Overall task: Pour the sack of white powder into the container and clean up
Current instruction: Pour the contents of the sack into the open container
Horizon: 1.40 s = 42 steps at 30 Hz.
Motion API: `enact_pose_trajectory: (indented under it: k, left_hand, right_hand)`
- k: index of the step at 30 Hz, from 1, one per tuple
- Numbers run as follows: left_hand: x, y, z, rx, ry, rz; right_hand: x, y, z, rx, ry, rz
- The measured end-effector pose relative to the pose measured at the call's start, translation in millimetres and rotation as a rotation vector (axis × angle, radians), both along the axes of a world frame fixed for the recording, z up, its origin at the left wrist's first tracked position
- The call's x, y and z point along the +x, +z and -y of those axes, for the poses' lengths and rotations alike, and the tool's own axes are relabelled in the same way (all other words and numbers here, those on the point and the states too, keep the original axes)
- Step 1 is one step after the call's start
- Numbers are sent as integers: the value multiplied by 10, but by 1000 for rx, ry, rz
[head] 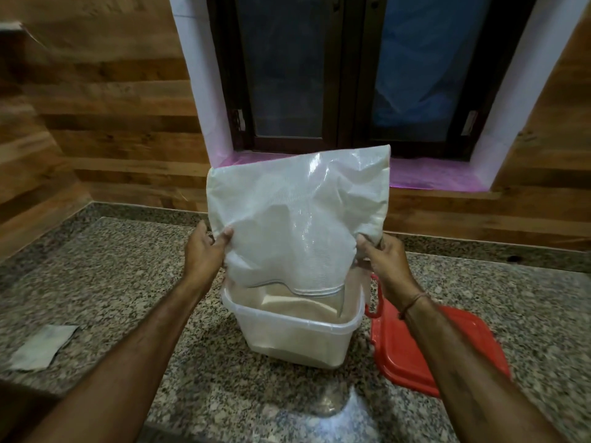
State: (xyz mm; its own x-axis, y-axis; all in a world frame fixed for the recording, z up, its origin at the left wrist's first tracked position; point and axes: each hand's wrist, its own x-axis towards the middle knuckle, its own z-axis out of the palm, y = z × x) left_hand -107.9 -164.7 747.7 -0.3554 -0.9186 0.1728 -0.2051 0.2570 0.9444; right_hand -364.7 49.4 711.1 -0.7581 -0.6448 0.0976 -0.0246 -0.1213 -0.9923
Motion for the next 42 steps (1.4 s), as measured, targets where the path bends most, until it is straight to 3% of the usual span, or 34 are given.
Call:
enact_pose_trajectory:
  k: [3,5,11,16,20,28,34,37,42]
  left_hand:
    - [39,-91,35,75,-117,52]
    - [69,-158,70,47,-102,73]
    - [-14,-55,88,-77,-42,66]
    - [-168,60,317,233,-47,-102]
    - [-89,163,711,574,-250,-241]
    - [747,102,1815,674,-140,-381]
    - [1780,-383,2359,674,26,-314]
    - [2216,-664,2328,649,97,-191]
    - [2749,-1287,2304,562,208,73]
  right_hand:
    - [-16,-8,-67,94,97,-24]
    - [-30,-43,-88,166,40,-109]
    - [-7,47,-97,152,20,-73]
    - [8,283,-9,138,-21,-84]
    - [58,579,319,115,-102,-32]
    - [722,878,1571,162,-85,154]
    - [1620,566,2653,277,97,170]
    - [2032,134,2986,388,189,190]
    - [2393,-634,3118,636,19,152]
